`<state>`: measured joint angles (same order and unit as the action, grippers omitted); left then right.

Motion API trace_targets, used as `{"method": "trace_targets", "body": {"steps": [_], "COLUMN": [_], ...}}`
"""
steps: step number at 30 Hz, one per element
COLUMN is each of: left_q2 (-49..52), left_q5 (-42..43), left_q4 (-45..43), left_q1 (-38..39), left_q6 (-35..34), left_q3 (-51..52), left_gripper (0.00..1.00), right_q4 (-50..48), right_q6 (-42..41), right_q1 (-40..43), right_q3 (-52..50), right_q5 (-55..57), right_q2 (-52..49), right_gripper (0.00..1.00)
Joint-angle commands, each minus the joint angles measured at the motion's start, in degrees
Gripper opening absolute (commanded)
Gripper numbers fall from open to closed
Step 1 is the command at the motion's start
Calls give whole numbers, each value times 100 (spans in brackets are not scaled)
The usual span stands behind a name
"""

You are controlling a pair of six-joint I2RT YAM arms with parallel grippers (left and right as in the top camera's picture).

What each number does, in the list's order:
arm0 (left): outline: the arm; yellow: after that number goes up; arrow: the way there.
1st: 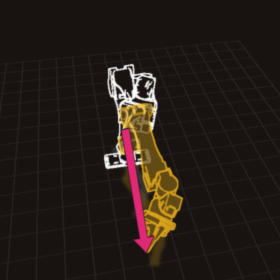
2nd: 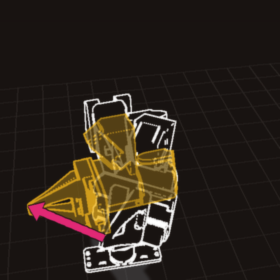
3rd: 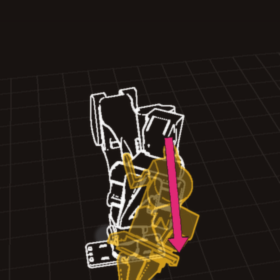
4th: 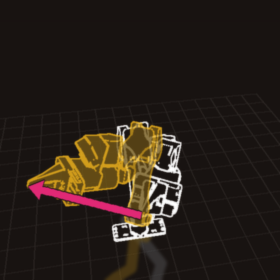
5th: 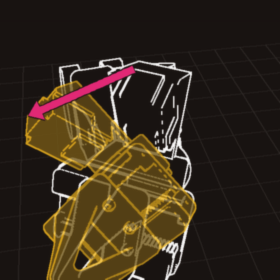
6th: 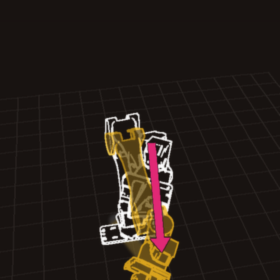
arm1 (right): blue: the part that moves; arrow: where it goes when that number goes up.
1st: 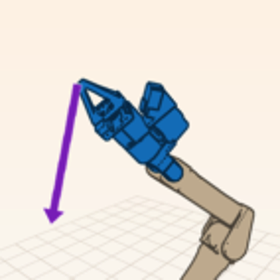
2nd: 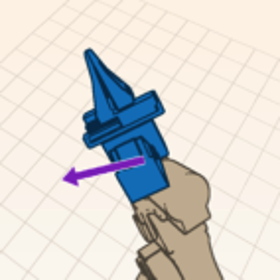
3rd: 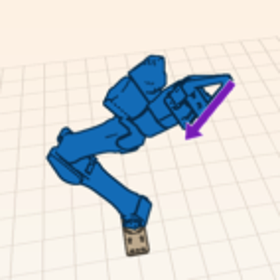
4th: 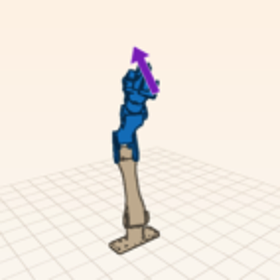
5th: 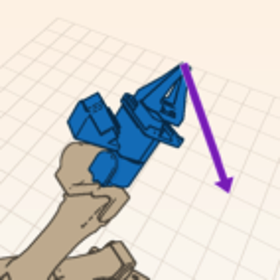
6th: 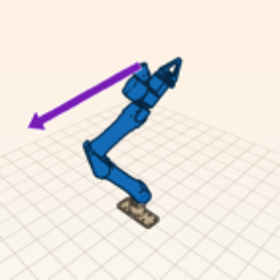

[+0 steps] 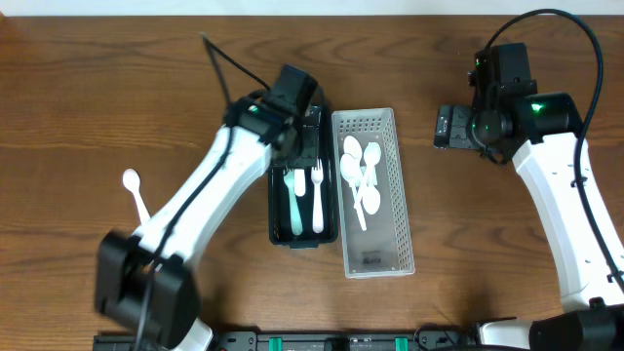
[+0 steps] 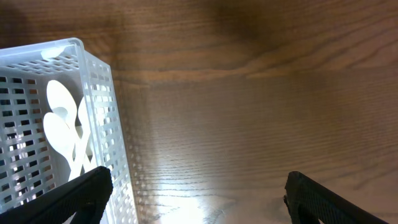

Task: Pack container
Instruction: 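Carry the white fork with left gripper into the black tray and release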

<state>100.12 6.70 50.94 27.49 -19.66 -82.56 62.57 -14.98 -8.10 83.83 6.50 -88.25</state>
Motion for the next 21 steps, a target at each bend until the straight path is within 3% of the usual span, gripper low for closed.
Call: {"method": "trace_targets", "body": {"steps": [1,4,9,16,21], "left_q2": [409,592,557,-160,-1088], "left_q5": [-66,-68,-70,-776,-960], "left_q4": [-7,-11,-4,448,669], "left_q1": [-13,-13,-15,-245,-1327], "left_q6": [-59,-57,-46,160,164], "left_q3": [92,92,66,-321,-402], "left_gripper": [6,11,50,65,72], "right_q4": [11,11,11,24,26], "right_q6": [50,50,50,52,52], "right_q1": [33,33,33,33,33], "right_q3": [-17,-17,-17,-17,-17], "right_q5": [83,83,83,85,83], "right_q2": [-15,-15,-15,-15,-15], "right_gripper": [92,92,92,92,92]}}
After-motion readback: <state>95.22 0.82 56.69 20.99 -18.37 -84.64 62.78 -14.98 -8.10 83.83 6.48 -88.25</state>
